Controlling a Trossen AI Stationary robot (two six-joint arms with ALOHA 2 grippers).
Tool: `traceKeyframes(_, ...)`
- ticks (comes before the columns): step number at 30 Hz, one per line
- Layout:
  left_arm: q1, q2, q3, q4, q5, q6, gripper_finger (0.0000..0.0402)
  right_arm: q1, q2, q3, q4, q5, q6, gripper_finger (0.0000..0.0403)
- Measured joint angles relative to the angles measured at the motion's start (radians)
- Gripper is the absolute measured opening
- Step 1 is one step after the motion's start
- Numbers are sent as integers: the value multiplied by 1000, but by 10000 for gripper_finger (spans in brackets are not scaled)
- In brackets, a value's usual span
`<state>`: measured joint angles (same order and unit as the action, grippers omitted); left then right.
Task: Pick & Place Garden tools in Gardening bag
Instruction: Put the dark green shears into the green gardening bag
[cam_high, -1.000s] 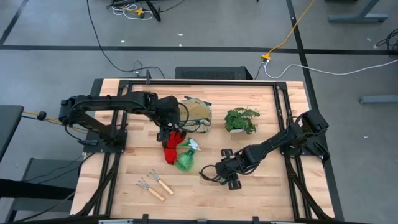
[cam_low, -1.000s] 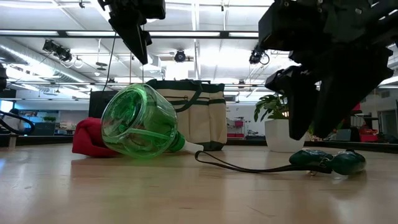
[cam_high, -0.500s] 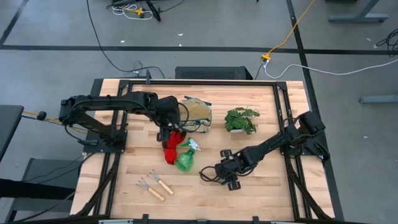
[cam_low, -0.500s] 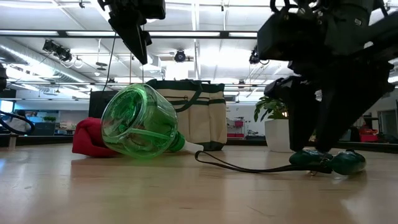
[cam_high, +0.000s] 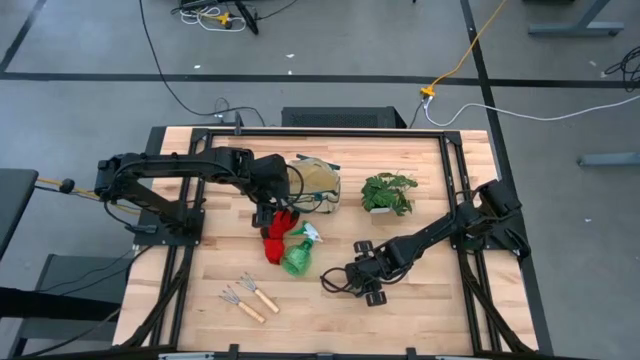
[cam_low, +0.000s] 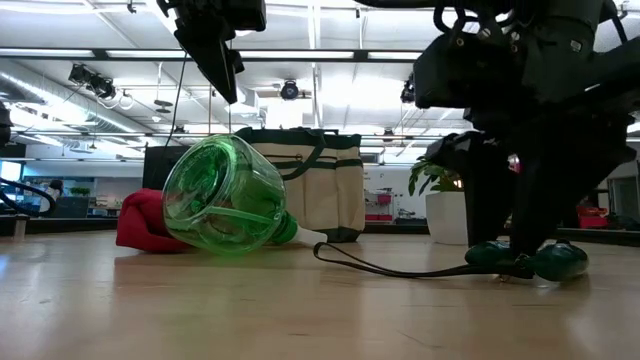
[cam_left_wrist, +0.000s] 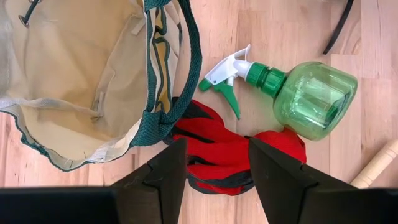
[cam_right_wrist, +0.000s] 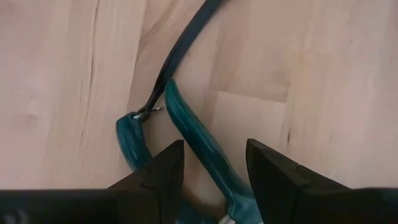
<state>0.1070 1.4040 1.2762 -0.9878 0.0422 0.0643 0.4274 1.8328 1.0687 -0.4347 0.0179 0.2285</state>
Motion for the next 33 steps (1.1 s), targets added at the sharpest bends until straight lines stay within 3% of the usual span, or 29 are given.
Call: traceKeyframes(33, 0, 0, 0, -1, 0, 0, 177, 0, 10, 0, 7, 0, 24, 174)
